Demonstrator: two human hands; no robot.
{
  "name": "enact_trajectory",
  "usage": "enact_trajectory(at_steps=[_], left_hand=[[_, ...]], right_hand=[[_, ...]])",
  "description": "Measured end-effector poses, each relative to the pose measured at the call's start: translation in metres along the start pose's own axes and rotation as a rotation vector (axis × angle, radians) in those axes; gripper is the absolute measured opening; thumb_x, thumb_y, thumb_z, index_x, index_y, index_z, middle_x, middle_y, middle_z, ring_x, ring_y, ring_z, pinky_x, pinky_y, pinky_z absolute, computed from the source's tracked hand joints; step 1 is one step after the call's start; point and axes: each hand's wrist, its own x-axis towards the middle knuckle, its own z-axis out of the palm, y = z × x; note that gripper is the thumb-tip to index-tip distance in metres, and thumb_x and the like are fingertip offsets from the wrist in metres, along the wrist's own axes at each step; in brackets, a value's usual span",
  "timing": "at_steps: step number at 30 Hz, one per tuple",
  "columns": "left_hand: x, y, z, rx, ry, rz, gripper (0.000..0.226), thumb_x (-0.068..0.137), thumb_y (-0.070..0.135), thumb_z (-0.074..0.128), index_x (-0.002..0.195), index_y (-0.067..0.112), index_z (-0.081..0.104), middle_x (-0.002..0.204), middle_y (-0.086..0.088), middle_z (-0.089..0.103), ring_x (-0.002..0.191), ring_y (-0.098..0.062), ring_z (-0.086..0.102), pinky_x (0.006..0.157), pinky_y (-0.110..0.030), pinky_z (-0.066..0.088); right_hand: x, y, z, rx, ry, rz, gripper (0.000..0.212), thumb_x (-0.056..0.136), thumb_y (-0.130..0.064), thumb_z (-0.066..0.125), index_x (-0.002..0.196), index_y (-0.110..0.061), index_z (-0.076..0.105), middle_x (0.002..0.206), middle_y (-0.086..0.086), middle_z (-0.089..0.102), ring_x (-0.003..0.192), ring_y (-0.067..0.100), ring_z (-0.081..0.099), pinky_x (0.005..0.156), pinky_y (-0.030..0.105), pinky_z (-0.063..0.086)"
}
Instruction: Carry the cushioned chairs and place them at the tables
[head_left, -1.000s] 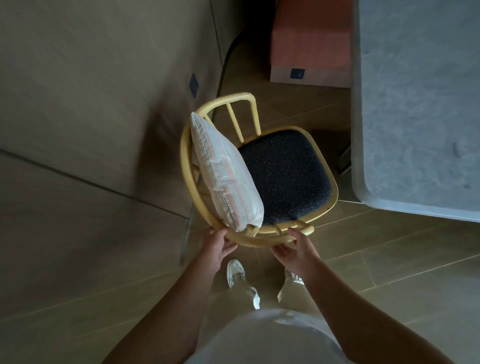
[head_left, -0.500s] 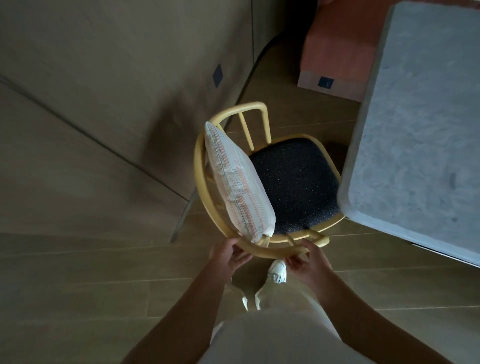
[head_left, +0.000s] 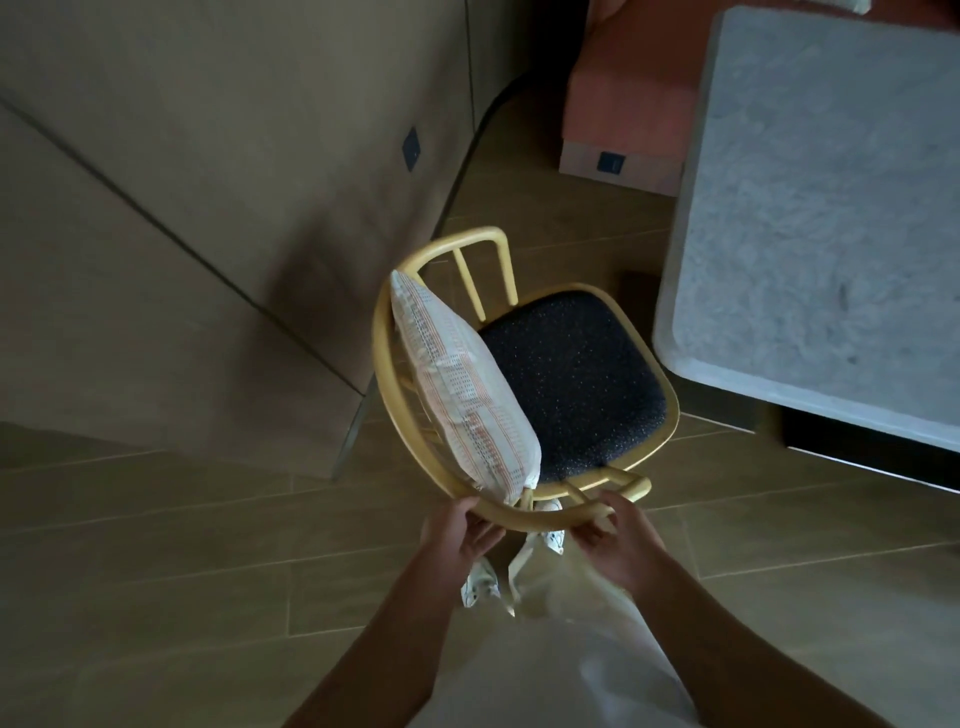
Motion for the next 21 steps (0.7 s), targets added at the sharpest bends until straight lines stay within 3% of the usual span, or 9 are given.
enact_trajectory(at_steps=[2,5,7,9,11,15,17,19,21], left_hand=[[-0.006,-0.011,-0.015,-0.013,-0.006,-0.016,0.022,0.095,0.007,0.062,0.113,-0.005,0.067,0.110,-0.024,0.073,0.099,-0.032,0.072,0.065,-0.039,0.060],[-0.016,-0.034,-0.030,-0.015,-0.002,-0.029,0.012,0.094,0.004,0.062,0.101,-0.005,0.066,0.093,-0.021,0.074,0.078,-0.029,0.075,0.061,-0.039,0.060],[-0.022,-0.051,-0.037,0.008,-0.005,-0.020,0.011,0.095,0.002,0.059,0.103,-0.004,0.065,0.094,-0.020,0.073,0.082,-0.029,0.074,0.068,-0.039,0.061],[-0.026,-0.064,-0.043,-0.010,-0.030,-0.028,0.019,0.090,-0.004,0.058,0.107,-0.009,0.066,0.103,-0.027,0.072,0.099,-0.037,0.072,0.075,-0.043,0.061],[-0.032,-0.075,-0.045,-0.035,-0.035,-0.035,0.025,0.086,-0.008,0.056,0.108,-0.012,0.068,0.108,-0.031,0.072,0.106,-0.041,0.070,0.072,-0.044,0.062],[-0.037,-0.090,-0.047,-0.025,-0.004,-0.004,0.025,0.090,-0.006,0.054,0.110,-0.011,0.068,0.097,-0.027,0.074,0.081,-0.032,0.073,0.054,-0.035,0.059],[-0.036,-0.095,-0.046,-0.032,0.026,0.017,0.025,0.092,-0.004,0.054,0.114,-0.008,0.066,0.099,-0.025,0.073,0.080,-0.030,0.072,0.053,-0.034,0.058],[-0.032,-0.101,-0.045,-0.047,0.051,0.034,0.027,0.092,-0.003,0.056,0.118,-0.007,0.064,0.108,-0.026,0.072,0.089,-0.031,0.072,0.059,-0.039,0.060],[-0.031,-0.110,-0.039,-0.071,0.093,0.050,0.028,0.092,-0.003,0.056,0.119,-0.008,0.062,0.113,-0.027,0.071,0.094,-0.032,0.071,0.064,-0.042,0.060]], right_hand=[[-0.004,0.014,-0.011,-0.019,0.029,-0.003,0.013,0.094,-0.013,0.062,0.101,-0.007,0.052,0.097,0.025,0.062,0.088,0.033,0.064,0.080,0.043,0.053],[-0.012,0.032,-0.028,-0.045,0.071,-0.011,0.014,0.093,-0.012,0.063,0.099,-0.008,0.051,0.096,0.023,0.061,0.085,0.033,0.064,0.071,0.042,0.051],[-0.016,0.040,-0.042,-0.060,0.090,-0.019,0.015,0.092,-0.013,0.064,0.098,-0.007,0.051,0.097,0.022,0.059,0.087,0.032,0.062,0.077,0.042,0.051],[-0.018,0.045,-0.053,-0.058,0.099,-0.014,0.016,0.092,-0.016,0.064,0.099,-0.007,0.052,0.099,0.022,0.057,0.092,0.032,0.061,0.087,0.042,0.049],[-0.021,0.048,-0.062,-0.055,0.103,0.000,0.018,0.093,-0.019,0.064,0.102,-0.008,0.052,0.101,0.023,0.058,0.097,0.033,0.061,0.092,0.044,0.047],[-0.022,0.050,-0.074,-0.058,0.114,0.014,0.032,0.093,-0.020,0.062,0.120,-0.012,0.047,0.113,0.022,0.057,0.121,0.035,0.057,0.103,0.047,0.045],[-0.021,0.046,-0.077,-0.056,0.118,0.029,0.038,0.093,-0.019,0.063,0.125,-0.013,0.044,0.120,0.022,0.055,0.129,0.035,0.053,0.111,0.048,0.040],[-0.019,0.041,-0.081,-0.061,0.118,0.049,0.041,0.092,-0.016,0.065,0.127,-0.011,0.043,0.125,0.024,0.052,0.127,0.036,0.053,0.113,0.049,0.038],[-0.018,0.034,-0.088,-0.088,0.092,0.073,0.033,0.092,-0.014,0.065,0.118,-0.006,0.048,0.118,0.024,0.055,0.112,0.037,0.058,0.108,0.050,0.043]])
